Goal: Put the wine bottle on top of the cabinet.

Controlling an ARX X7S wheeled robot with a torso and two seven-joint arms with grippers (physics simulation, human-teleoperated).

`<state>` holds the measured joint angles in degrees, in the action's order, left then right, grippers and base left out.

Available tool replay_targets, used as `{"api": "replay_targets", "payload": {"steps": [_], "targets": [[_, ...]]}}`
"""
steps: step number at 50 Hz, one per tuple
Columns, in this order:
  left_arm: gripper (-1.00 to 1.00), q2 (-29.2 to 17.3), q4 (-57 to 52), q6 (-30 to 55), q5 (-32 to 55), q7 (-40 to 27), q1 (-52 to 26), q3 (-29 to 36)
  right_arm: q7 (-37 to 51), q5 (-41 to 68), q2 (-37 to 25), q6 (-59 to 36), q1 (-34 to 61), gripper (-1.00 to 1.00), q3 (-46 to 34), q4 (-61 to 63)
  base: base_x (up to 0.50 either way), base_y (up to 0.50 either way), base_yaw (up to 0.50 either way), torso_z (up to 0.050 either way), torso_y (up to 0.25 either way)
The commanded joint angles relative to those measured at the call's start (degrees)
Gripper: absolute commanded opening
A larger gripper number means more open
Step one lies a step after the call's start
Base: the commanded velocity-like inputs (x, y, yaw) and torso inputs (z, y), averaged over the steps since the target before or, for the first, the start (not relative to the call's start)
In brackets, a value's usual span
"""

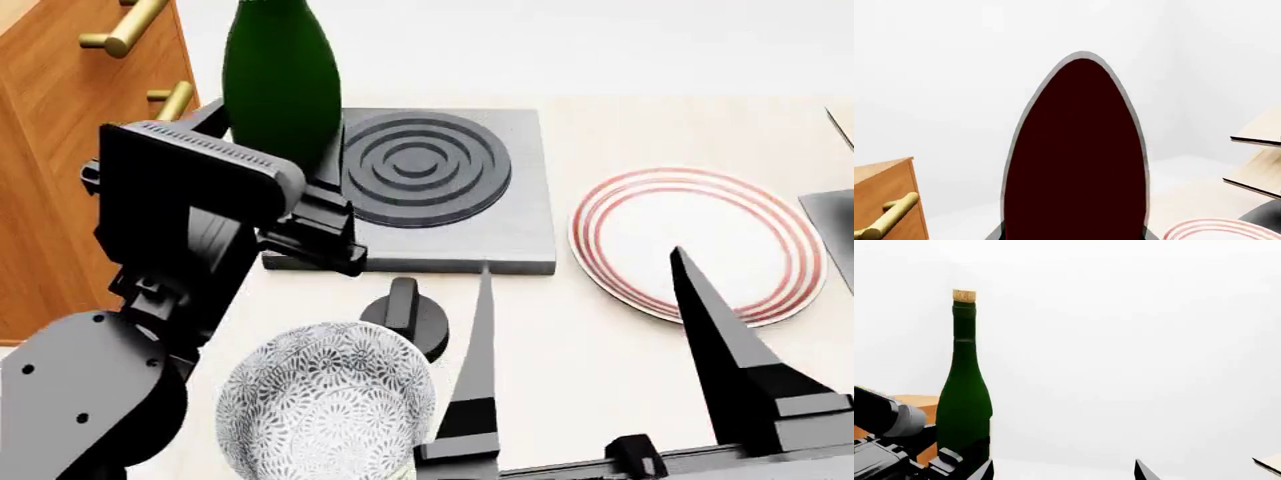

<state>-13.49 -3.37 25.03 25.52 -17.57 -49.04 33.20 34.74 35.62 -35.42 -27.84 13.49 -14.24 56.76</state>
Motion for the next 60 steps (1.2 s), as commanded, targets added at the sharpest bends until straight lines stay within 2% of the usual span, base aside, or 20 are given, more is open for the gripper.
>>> {"api": "replay_targets", "payload": {"steps": [1, 6, 16, 23, 30, 41, 44, 60], "targets": [[-1.0, -2.7, -2.6, 5.8, 1.7, -0.3, -9.9, -1.9, -0.4, -9.5, -1.9, 12.8, -13.9, 1.0, -5.8, -3.1, 0.0, 0.0, 0.0, 0.0, 0.01], [-1.0, -3.6, -0.1, 8.9, 1.5, 0.4, -16.8, -3.0, -0.9, -10.3, -0.8, 11.8, -13.0, 1.0, -8.2, -3.6, 0.0, 0.0, 0.0, 0.0, 0.0], [-1.0, -4.8, 7.2, 11.9, 0.2, 3.1, -29.8, -4.3, -0.8, -9.1, -0.9, 12.0, -12.9, 1.0, -7.9, -3.5, 0.0, 0.0, 0.0, 0.001, 0.001], [-1.0, -5.5, 11.9, 10.7, -1.9, 4.4, -34.2, -3.6, -1.1, -9.0, -0.9, 12.0, -12.5, 1.0, -8.4, -4.0, 0.0, 0.0, 0.0, 0.0, 0.0], [-1.0, -5.0, 24.1, 6.8, -6.5, 7.0, -41.1, -1.0, -1.3, -9.4, -0.7, 11.7, -12.2, 1.0, -9.3, -4.1, 0.0, 0.0, 0.0, 0.0, 0.001], [-1.0, -5.1, 33.0, 4.6, -7.7, 7.2, -44.9, -2.0, -1.4, -8.6, -1.2, 11.8, -12.2, 1.0, -9.2, -3.9, 0.0, 0.0, 0.0, 0.0, 0.001], [-1.0, -4.5, 38.1, 3.2, -7.5, 6.2, -46.9, -3.8, -1.4, -8.6, -1.2, 11.6, -12.2, 1.0, -9.4, -4.0, 0.0, 0.0, 0.0, 0.0, 0.0], [-1.0, -0.7, 57.0, -1.6, -8.9, 9.3, -54.6, -3.3, -0.9, -6.9, -2.6, 13.2, -13.3, 1.0, -7.2, -3.9, 0.0, 0.0, 0.0, 0.001, 0.001]]}}
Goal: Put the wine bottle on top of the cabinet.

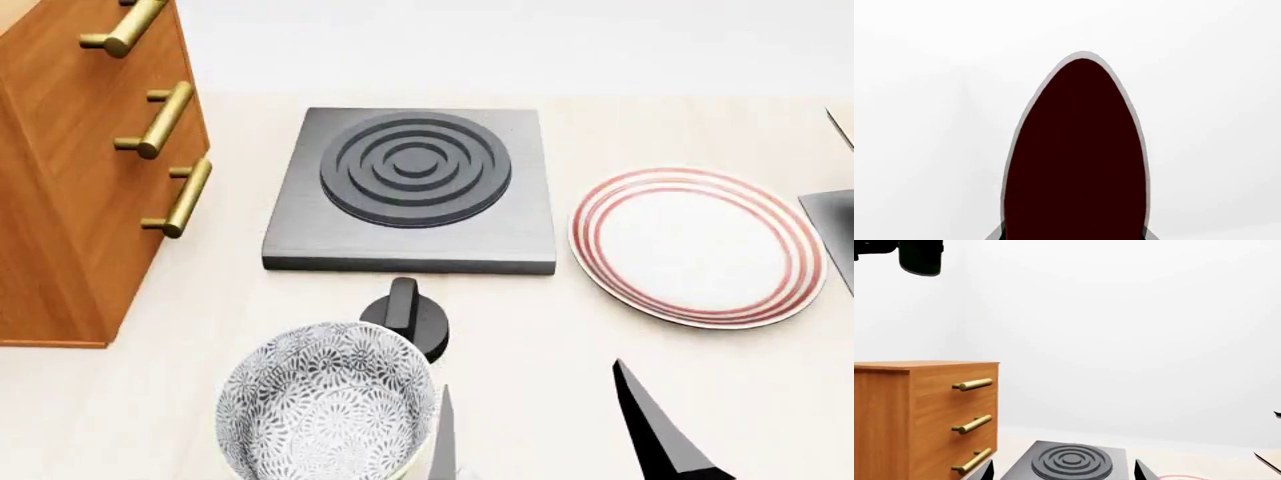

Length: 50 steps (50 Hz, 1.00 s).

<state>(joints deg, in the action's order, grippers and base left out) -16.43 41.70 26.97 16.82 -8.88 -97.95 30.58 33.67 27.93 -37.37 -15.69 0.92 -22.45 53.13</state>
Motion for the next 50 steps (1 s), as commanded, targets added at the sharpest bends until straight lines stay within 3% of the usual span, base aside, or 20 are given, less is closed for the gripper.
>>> {"api": "replay_targets", "payload": {"steps": [1, 13, 30, 50], "targets": [[-1.0, 2.5, 13.0, -4.0, 0.0, 0.8, -6.1, -0.9, 0.2, 0.7, -0.6, 1.0, -0.7, 1.0, 0.9, -0.3, 0.0, 0.0, 0.0, 0.0, 0.0], [-1.0, 6.5, 33.0, -9.4, 5.2, 7.0, -12.2, -6.9, 1.1, 1.8, -1.5, 2.0, -1.7, 1.0, 2.7, -0.2, 0.0, 0.0, 0.0, 0.0, 0.001], [-1.0, 4.1, 33.1, -5.2, 2.6, 4.0, -10.9, -10.8, 1.3, 2.0, -1.8, 2.2, -2.0, 1.0, 2.6, -0.6, 0.0, 0.0, 0.0, 0.0, 0.001], [-1.0, 3.6, 33.1, -5.7, -1.0, 3.7, -7.6, -13.6, 1.3, 1.9, -2.0, 2.5, -2.2, 1.0, 2.1, -1.0, 0.0, 0.0, 0.0, 0.001, 0.001]]}}
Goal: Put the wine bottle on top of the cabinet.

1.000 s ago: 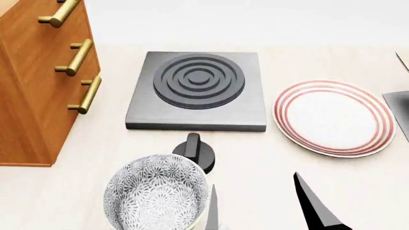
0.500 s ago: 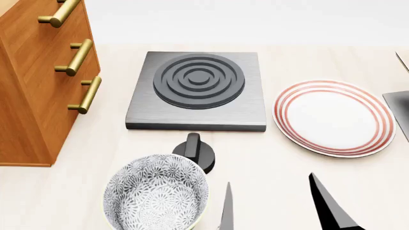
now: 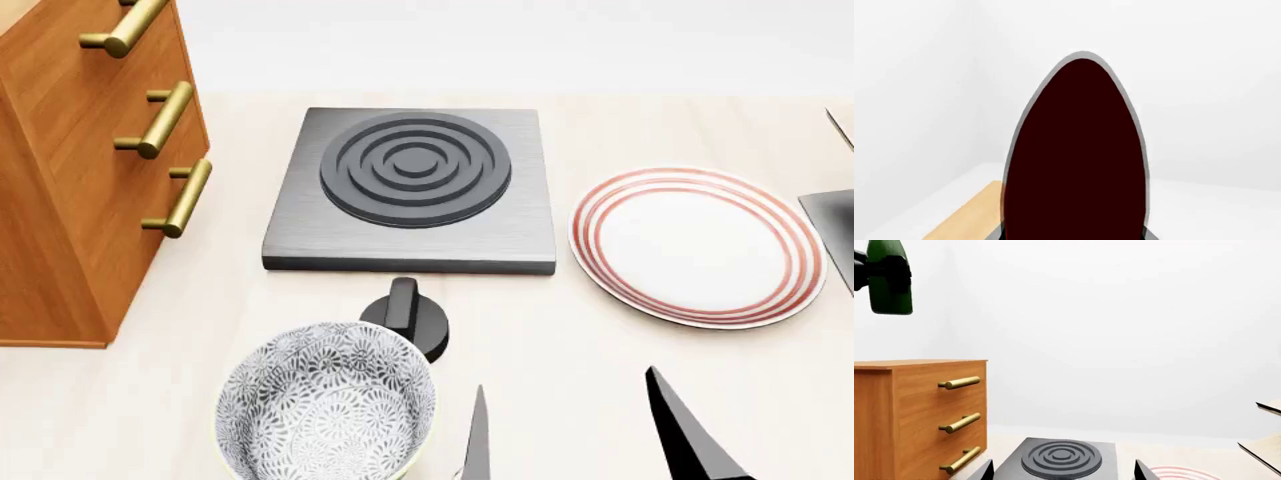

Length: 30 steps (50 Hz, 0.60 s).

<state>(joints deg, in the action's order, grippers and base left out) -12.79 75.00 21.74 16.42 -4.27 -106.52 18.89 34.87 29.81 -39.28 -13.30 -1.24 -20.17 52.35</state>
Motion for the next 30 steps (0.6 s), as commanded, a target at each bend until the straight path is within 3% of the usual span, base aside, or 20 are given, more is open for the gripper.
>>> {"api": "replay_targets", "payload": {"steps": [1, 12, 30], "targets": [[-1.0, 0.0, -0.2, -0.4, -0.8, -0.8, 1.1, -2.0, 0.1, 0.0, -0.1, 0.1, 0.0, 1.0, -0.2, -0.1, 0.0, 0.0, 0.0, 0.0, 0.0], [-1.0, 0.6, -0.2, 0.9, -1.0, 2.5, 3.6, -5.5, 0.0, -0.1, 0.0, 0.0, 0.1, 1.0, -0.7, -0.4, 0.0, 0.0, 0.0, 0.0, 0.001], [-1.0, -0.3, -0.3, 0.8, -3.1, 0.0, 5.5, -8.2, 0.4, 0.2, -0.4, -0.2, 0.2, 1.0, -0.9, -0.1, 0.0, 0.0, 0.0, 0.001, 0.001]]}}
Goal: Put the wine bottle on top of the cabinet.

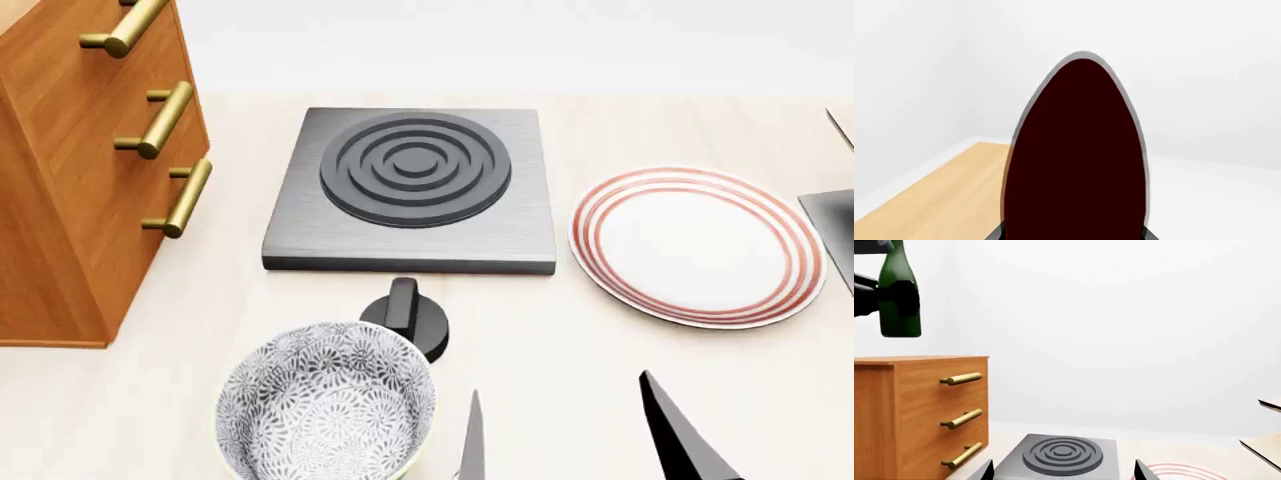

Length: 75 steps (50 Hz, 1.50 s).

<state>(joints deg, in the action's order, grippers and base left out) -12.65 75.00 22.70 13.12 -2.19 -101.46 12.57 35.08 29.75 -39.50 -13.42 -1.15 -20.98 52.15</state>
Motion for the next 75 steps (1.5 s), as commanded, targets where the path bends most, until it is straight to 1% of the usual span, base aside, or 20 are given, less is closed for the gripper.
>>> {"api": "replay_targets", "payload": {"steps": [1, 25, 48, 67, 68, 75], "targets": [[-1.0, -0.5, -0.4, -0.2, 0.1, -2.1, 0.4, -2.0, 0.2, 0.2, -0.2, -0.1, 0.2, 1.0, -0.1, 0.0, 0.0, 0.0, 0.0, 0.0, 0.0], [-1.0, -0.6, -0.3, -0.7, -2.1, -2.2, 2.5, -4.4, 0.1, 0.3, -0.3, 0.2, 0.2, 1.0, -0.5, -0.5, 0.0, 0.0, 0.0, 0.0, 0.001], [-1.0, -1.1, -0.4, -2.3, -3.0, -2.4, 7.1, -6.3, 0.4, 0.1, -0.6, 0.2, 0.2, 1.0, -0.9, -0.4, 0.0, 0.0, 0.0, 0.0, 0.0], [-1.0, -1.1, -0.3, -1.8, -4.7, -3.1, 7.3, -6.8, 0.4, -0.1, -0.4, 0.2, 0.4, 1.0, -1.5, -1.0, 0.0, 0.0, 0.0, 0.0, 0.0], [1.0, -1.2, -0.2, -1.8, -4.7, -3.2, 7.2, -7.0, 0.5, 0.0, -0.4, 0.1, 0.5, 1.0, -1.5, -0.9, 0.0, 0.0, 0.0, 0.0, 0.0], [1.0, -1.1, -0.2, -2.3, -4.9, -2.9, 7.3, -8.0, 0.5, 0.1, -0.5, 0.1, 0.6, 1.0, -1.6, -0.9, 0.0, 0.0, 0.0, 0.0, 0.0]]}}
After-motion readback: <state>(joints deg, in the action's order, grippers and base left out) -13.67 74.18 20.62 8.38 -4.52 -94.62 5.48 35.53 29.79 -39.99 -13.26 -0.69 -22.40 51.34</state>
